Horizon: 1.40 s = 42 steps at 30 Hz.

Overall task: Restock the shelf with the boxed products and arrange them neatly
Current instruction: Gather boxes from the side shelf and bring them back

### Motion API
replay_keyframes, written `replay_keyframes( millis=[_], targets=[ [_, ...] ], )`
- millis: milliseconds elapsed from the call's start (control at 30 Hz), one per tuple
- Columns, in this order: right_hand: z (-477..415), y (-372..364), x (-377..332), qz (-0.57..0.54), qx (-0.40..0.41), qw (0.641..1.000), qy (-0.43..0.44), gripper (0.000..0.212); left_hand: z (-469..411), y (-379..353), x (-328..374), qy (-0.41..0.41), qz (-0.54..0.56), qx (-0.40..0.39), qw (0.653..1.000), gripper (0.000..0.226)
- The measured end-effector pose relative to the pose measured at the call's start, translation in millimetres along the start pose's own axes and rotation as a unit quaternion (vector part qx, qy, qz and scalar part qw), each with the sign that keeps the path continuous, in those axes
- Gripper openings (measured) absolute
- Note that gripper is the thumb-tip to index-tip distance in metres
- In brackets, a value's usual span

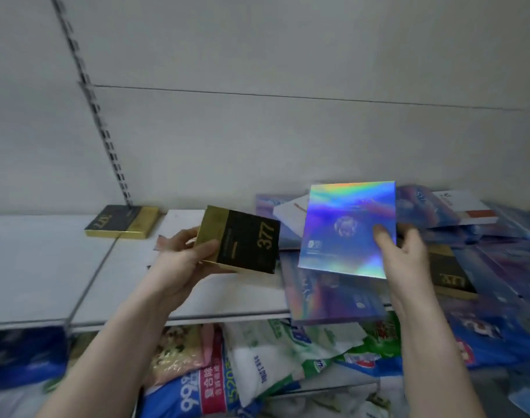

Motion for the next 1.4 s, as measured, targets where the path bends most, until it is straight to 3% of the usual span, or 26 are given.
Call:
replay_keyframes(
  millis=[133, 500, 700, 1133, 1400],
  targets=[
    [74, -57, 4, -0.050, -0.049, 0.997, -0.037, 0.009, 49, 87, 3, -0.027, 0.045, 0.053, 0.997, 0.037],
    [314, -272, 0, -0.063, -0.239, 0.962, -0.113, 0.011, 216, 394, -2, -0.080, 0.043, 0.254, 0.963, 0.014],
    [410, -381, -30, -0.062, -0.317, 0.942, -0.096, 0.011, 277, 515, 11, -0.101, 0.069, 0.340, 0.932, 0.006],
    [525, -614, -62, -0.064, -0.463, 0.881, -0.069, 0.019, 285, 710, 48, -0.129, 0.098, 0.448, 0.879, 0.007],
    [567, -778, -111, -0.066, -0.551, 0.832, 0.020, 0.018, 270, 829, 105, -0.163, 0.100, 0.524, 0.830, 0.008]
  ],
)
Point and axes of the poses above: each hand's wrist, its own z-axis away from the middle knuckle, its own y-axis out of the back of the hand, x = y × z, the point moved 8 cm from there along -z, towards the middle knuckle, and after that the axes turned 4 degrees about -z, right-handed, at the moved point
